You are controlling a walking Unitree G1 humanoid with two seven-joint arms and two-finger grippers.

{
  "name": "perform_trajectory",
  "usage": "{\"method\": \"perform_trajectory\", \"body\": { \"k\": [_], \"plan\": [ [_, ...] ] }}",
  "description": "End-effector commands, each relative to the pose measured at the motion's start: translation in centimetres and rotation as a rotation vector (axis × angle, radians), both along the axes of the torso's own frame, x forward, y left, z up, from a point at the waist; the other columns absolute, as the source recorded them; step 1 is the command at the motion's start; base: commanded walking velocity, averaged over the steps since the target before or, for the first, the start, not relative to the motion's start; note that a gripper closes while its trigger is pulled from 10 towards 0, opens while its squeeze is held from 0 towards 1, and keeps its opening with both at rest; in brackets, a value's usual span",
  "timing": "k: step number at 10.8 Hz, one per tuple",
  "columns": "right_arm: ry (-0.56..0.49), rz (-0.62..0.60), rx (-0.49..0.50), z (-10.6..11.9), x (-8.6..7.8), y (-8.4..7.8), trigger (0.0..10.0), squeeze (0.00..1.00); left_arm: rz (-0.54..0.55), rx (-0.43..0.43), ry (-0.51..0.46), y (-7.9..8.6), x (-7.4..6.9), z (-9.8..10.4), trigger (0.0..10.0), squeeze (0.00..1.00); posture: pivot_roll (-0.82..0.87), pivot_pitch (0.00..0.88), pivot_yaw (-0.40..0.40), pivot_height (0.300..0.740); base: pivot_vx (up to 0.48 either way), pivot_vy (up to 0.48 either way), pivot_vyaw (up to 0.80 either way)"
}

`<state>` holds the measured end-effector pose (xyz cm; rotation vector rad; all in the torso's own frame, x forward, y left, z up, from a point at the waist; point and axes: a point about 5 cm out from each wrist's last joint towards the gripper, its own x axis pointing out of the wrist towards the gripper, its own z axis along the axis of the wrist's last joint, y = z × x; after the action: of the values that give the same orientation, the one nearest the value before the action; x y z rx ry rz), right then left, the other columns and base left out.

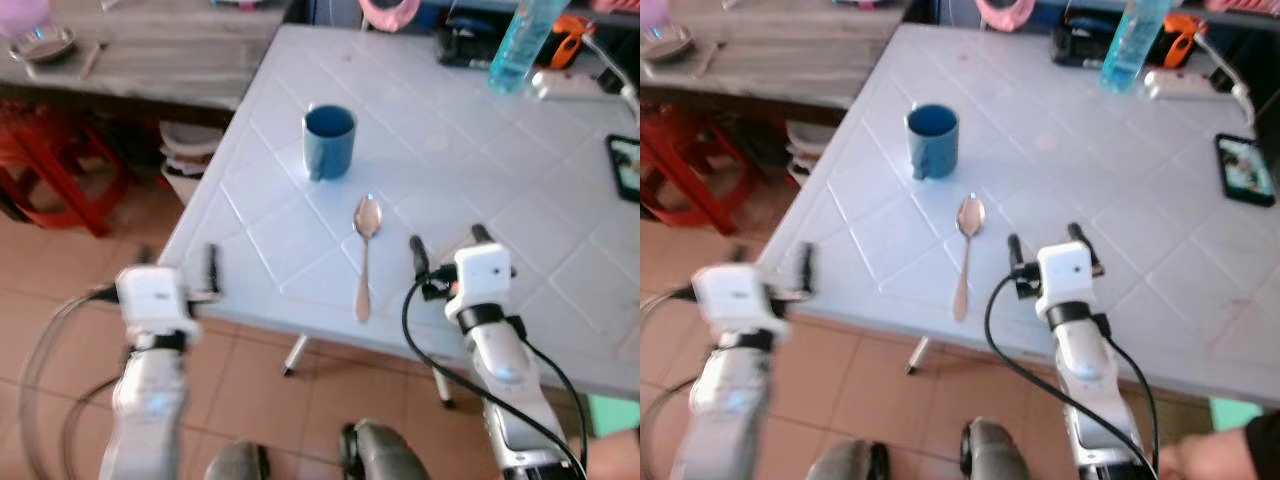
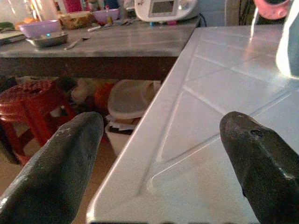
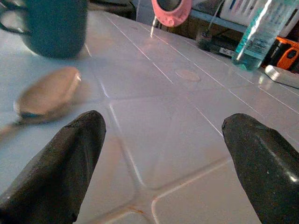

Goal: Setting the table

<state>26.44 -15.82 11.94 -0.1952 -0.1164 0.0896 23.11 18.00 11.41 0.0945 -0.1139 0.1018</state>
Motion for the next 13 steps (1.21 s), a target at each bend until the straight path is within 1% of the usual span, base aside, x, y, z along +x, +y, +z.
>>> {"method": "perform_trajectory", "body": {
  "k": [1,2,3,4,5,6,8,9,11,12,13],
  "plan": [
    [0.036,0.046,0.064,-0.2,-0.1,1.1,10.0,0.00,-0.004,0.017,0.030,0.1,-0.5,-0.5,10.0,0.00,-0.01,0.193,-0.004,0.740,0.000,0.000,0.00],
    [0.049,0.041,0.096,0.0,0.4,1.5,10.0,0.00,-0.008,0.012,0.023,-0.3,-0.4,-0.4,10.0,0.00,-0.01,0.195,-0.004,0.740,0.000,0.000,0.00],
    [0.059,0.038,0.096,0.0,0.8,1.8,10.0,0.00,-0.016,0.007,0.021,-0.5,-0.2,-0.3,10.0,0.00,-0.01,0.194,-0.007,0.740,0.000,0.000,0.00],
    [0.078,0.027,0.143,0.0,1.3,1.8,10.0,0.00,-0.023,0.009,0.017,-0.7,0.1,-0.2,10.0,0.00,-0.01,0.199,-0.008,0.740,0.000,0.000,0.00],
    [0.089,0.048,0.170,0.3,1.7,2.3,10.0,0.00,-0.031,0.012,0.013,-0.8,0.3,-0.1,10.0,0.00,-0.01,0.203,-0.005,0.740,0.000,0.000,0.00],
    [0.121,0.078,0.192,0.4,2.2,3.1,10.0,0.00,-0.044,0.019,0.018,-1.0,0.3,-0.1,10.0,0.00,-0.02,0.207,-0.003,0.740,0.000,0.000,0.00],
    [0.170,0.089,0.257,0.8,2.7,3.8,10.0,0.00,-0.059,0.017,0.025,-1.4,0.4,-0.3,10.0,0.00,-0.02,0.211,-0.003,0.740,0.000,0.000,0.00],
    [0.186,0.095,0.265,0.8,2.9,4.0,10.0,0.00,-0.065,0.016,0.025,-1.7,0.4,-0.3,10.0,0.00,-0.02,0.214,-0.007,0.740,0.000,0.000,0.00],
    [0.268,0.070,0.258,0.4,3.5,4.4,10.0,0.00,-0.069,0.019,0.021,-1.8,0.4,-0.2,10.0,0.00,-0.02,0.218,-0.011,0.740,0.000,0.000,0.00],
    [0.283,0.064,0.257,0.3,3.4,4.3,10.0,0.00,-0.068,0.020,0.021,-1.7,0.4,-0.2,10.0,0.00,-0.02,0.218,-0.011,0.740,0.000,0.000,0.00],
    [0.320,0.056,0.236,0.1,3.3,4.1,10.0,0.00,-0.068,0.022,0.022,-1.7,0.4,-0.2,10.0,0.00,-0.01,0.220,-0.015,0.740,0.000,0.000,0.00]
  ]
}}
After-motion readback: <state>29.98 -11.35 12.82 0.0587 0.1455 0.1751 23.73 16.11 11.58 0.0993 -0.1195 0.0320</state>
